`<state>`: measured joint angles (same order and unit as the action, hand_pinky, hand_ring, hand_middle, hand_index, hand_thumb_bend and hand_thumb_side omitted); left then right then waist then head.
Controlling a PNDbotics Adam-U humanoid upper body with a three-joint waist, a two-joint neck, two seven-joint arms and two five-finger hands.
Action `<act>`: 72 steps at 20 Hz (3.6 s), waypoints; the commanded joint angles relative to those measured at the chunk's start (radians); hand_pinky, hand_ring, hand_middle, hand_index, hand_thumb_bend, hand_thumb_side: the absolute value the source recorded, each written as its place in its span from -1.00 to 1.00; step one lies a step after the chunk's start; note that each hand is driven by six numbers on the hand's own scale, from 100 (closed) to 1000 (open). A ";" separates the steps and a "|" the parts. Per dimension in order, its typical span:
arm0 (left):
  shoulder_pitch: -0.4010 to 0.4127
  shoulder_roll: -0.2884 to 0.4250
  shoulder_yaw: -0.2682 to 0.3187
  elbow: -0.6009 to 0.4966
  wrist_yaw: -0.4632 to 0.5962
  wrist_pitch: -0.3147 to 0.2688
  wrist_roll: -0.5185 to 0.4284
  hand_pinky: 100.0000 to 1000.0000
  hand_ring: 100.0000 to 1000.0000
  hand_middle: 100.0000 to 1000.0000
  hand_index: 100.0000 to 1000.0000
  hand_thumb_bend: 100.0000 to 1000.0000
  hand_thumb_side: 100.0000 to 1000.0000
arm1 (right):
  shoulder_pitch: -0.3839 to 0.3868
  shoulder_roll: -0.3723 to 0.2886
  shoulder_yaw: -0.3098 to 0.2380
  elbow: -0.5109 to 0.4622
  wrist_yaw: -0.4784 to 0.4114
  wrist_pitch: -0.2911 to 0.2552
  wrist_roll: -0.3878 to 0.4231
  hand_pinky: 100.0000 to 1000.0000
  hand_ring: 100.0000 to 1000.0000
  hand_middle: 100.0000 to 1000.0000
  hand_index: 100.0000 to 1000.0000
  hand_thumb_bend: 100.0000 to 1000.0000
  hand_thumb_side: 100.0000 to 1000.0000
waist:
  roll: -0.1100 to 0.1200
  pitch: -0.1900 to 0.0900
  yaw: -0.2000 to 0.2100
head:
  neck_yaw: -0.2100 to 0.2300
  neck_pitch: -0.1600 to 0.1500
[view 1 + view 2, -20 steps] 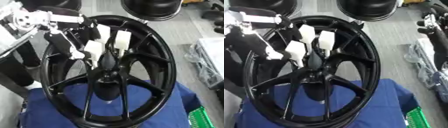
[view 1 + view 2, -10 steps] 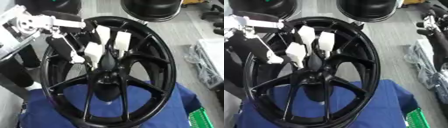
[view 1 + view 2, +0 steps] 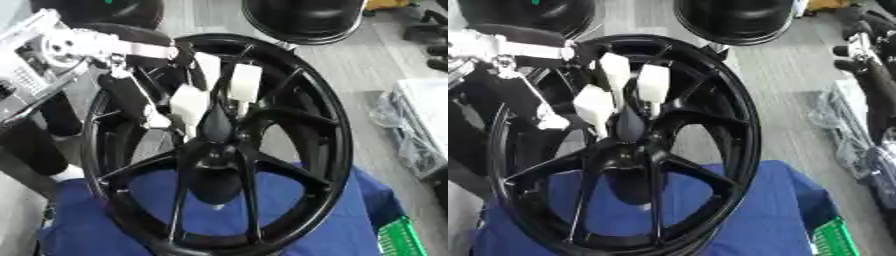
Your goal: Pull the pin out of the wheel hub.
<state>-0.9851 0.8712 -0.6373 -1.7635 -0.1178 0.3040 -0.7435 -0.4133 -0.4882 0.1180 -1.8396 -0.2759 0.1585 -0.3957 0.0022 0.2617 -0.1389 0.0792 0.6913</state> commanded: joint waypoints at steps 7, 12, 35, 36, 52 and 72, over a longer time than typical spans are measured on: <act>-0.020 -0.011 0.006 0.044 -0.027 -0.014 0.028 0.57 0.38 0.46 0.55 -0.51 -1.00 | -0.007 -0.013 -0.002 -0.003 0.006 -0.001 0.007 0.46 0.42 0.45 0.69 -1.00 0.05 | -0.004 -0.014 -0.002 | 0.007 -0.014; -0.020 -0.016 0.005 0.052 -0.024 -0.022 0.021 0.54 0.32 0.40 0.50 -0.55 -1.00 | -0.006 -0.013 -0.003 -0.002 0.006 -0.002 0.008 0.46 0.42 0.45 0.69 -1.00 0.06 | -0.004 -0.013 -0.002 | 0.006 -0.013; -0.026 -0.020 0.009 0.002 -0.127 -0.098 0.048 0.02 -0.32 -0.30 -0.20 -0.47 -1.00 | 0.001 -0.011 -0.005 0.002 0.003 -0.006 0.007 0.46 0.43 0.45 0.70 -1.00 0.08 | -0.006 -0.013 -0.002 | 0.007 -0.013; -0.026 -0.019 0.011 -0.002 -0.127 -0.096 0.053 0.01 -0.32 -0.31 -0.20 -0.46 -1.00 | 0.001 -0.011 -0.005 0.003 0.003 -0.006 0.007 0.46 0.43 0.45 0.69 -1.00 0.08 | -0.006 -0.013 -0.002 | 0.007 -0.013; -0.022 0.008 0.066 -0.058 -0.132 -0.076 0.130 -0.03 -0.39 -0.36 -0.24 -0.29 -1.00 | 0.001 -0.011 -0.005 0.004 0.003 -0.006 0.012 0.46 0.43 0.45 0.70 -1.00 0.08 | -0.008 -0.013 0.001 | 0.007 -0.015; 0.347 0.291 0.524 -0.237 0.053 -0.121 0.520 -0.01 -0.41 -0.37 -0.24 -0.33 -1.00 | 0.007 -0.027 -0.023 -0.001 0.003 -0.014 0.001 0.46 0.43 0.45 0.70 -1.00 0.08 | -0.005 -0.010 0.028 | -0.010 -0.013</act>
<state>-0.6335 1.0984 -0.1601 -1.9862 -0.0705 0.1914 -0.2531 -0.4000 -0.4881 0.1097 -1.8276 -0.2759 0.1475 -0.3904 -0.0032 0.2661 -0.1112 0.0716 0.6837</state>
